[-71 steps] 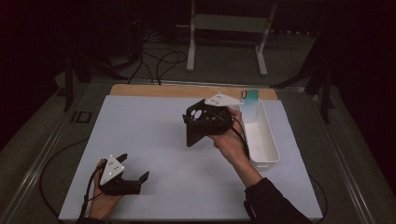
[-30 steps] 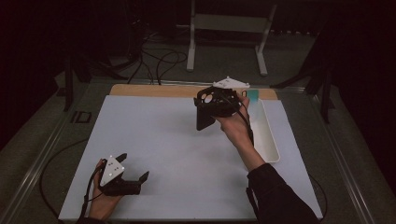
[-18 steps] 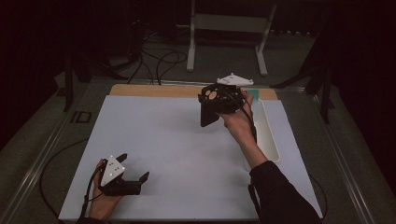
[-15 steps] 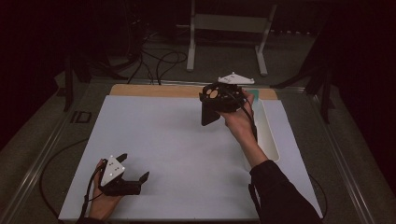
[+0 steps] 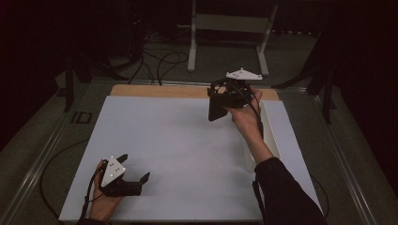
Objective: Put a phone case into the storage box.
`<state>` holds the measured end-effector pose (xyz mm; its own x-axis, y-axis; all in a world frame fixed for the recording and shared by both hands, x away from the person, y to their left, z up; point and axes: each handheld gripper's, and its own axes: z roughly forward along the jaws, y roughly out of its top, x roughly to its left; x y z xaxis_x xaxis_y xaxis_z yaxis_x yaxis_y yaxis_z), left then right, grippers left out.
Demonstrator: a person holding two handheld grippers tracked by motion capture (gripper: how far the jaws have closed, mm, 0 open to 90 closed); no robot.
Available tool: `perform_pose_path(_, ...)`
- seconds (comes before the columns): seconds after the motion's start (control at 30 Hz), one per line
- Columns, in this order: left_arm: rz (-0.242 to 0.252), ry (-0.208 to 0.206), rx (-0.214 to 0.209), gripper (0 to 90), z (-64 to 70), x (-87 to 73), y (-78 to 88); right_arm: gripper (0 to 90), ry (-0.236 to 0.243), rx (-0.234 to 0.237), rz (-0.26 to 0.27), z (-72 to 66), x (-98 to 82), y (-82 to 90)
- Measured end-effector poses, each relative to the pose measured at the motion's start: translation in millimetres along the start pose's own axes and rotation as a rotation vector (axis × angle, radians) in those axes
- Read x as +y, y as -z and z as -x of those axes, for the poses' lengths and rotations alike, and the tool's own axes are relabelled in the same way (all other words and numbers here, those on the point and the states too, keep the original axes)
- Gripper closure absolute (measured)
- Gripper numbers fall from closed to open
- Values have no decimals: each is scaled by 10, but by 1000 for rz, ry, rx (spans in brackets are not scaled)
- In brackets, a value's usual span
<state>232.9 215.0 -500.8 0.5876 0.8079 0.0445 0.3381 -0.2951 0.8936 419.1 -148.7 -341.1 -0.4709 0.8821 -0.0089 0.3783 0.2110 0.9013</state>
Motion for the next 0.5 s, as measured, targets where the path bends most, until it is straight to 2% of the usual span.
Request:
perform_pose_path(0.33,-3,-1,4,2,-1,-1,-1,134,-14,-31,4,115,19,15)
perform_pose_path(0.5,-3,-2,6,2,-1,-1,-2,134,-37,-60,6,250,16,33)
